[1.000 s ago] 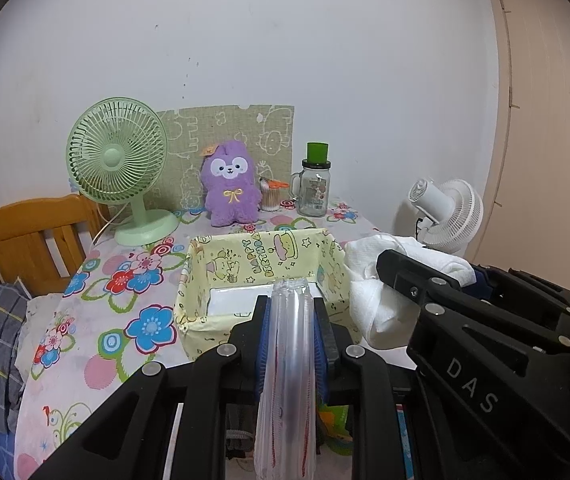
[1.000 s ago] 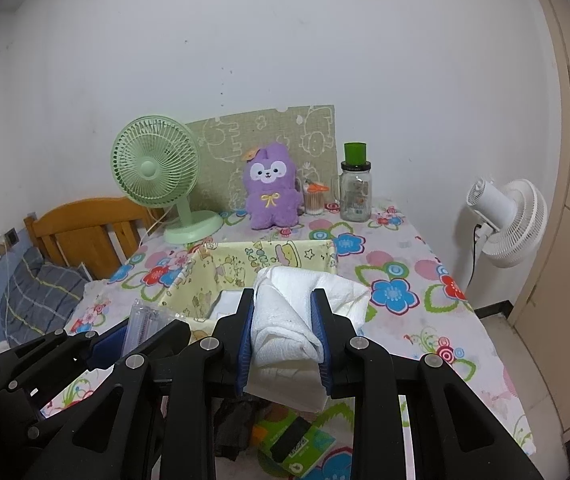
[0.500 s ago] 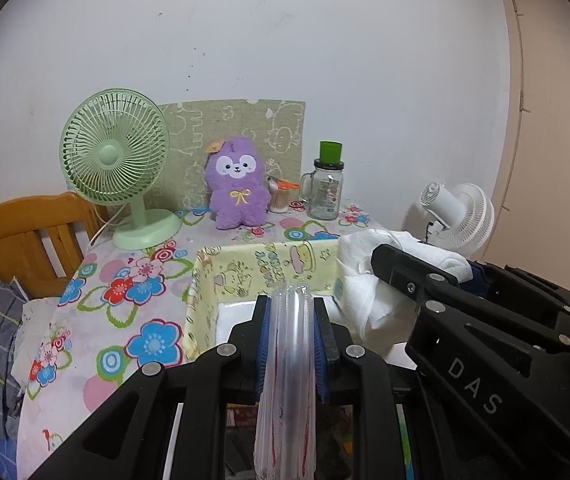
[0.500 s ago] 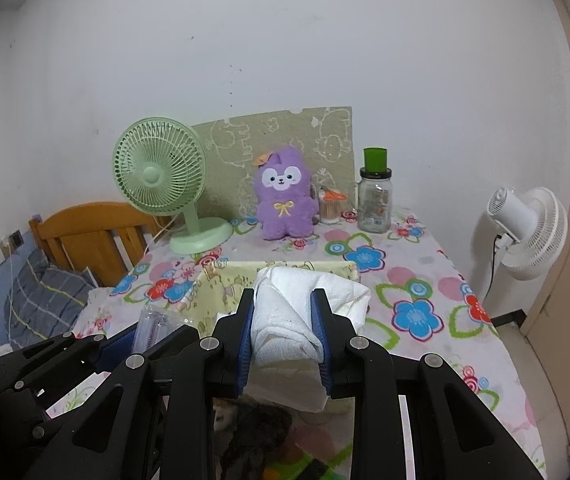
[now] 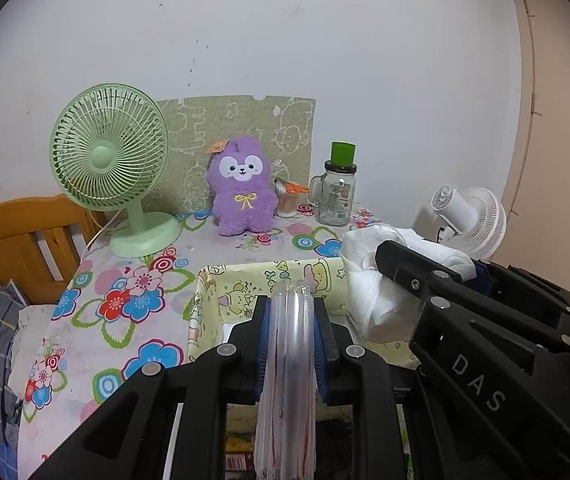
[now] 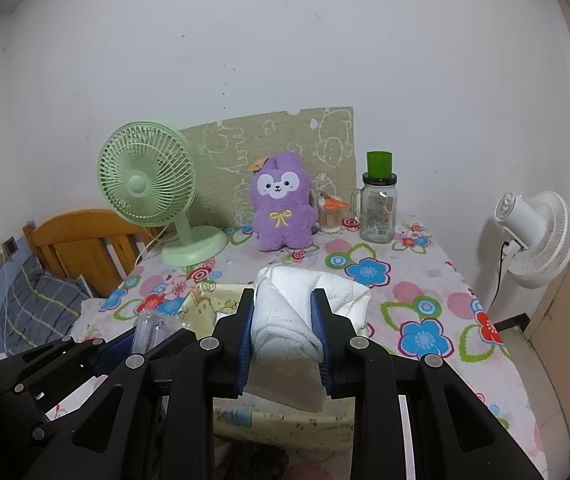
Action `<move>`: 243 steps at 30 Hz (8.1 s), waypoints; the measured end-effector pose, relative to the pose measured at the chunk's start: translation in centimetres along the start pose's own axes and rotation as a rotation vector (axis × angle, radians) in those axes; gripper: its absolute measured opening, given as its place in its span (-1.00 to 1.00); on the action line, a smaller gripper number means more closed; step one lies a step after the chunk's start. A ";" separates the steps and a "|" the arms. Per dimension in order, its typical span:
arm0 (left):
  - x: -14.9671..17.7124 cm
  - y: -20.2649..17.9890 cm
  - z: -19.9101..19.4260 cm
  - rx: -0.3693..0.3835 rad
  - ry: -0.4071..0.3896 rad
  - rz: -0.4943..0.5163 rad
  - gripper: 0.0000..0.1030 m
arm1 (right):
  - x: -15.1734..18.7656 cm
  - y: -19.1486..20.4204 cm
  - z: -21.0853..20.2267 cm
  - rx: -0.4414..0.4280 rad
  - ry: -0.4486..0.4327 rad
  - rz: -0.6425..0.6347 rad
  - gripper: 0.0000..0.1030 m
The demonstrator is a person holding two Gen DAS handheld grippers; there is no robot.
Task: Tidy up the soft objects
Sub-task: 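Lift the tissue pack with the right gripper while the left gripper carries the plastic bag over the box, then lower both held items into the fabric box and open both grippers, then withdraw both open grippers from the box toward the remaining items, then grasp the gray glove with the left gripper while the right gripper grasps the black glove, then lift the gray glove with the left gripper while the right gripper lifts the black glove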
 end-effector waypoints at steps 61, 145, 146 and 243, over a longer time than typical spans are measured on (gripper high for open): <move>-0.6 0.2 2.4 -0.067 0.042 -0.015 0.99 | 0.3 -0.4 0.3 0.001 0.044 -0.012 0.82; 8.4 -1.5 -5.2 -0.023 0.003 -0.034 0.99 | 8.6 2.3 -7.7 0.057 -0.033 -0.053 0.99; 8.5 -1.4 -5.1 -0.012 0.009 -0.035 0.99 | 8.6 2.3 -7.4 0.055 -0.027 -0.055 0.99; 11.6 -0.8 -1.6 0.028 0.142 -0.034 -0.16 | 11.7 2.5 -1.5 -0.014 0.215 -0.045 -0.55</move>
Point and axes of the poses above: each gripper's, at about its wrist camera, not at the fingertips, and z roughly the way its jaws point, y to its left, x to its underside, the point moved 1 cm from there along z, roughly the way its jaws point, and after that the axes turned 6 degrees about y, right-handed, at the moved point
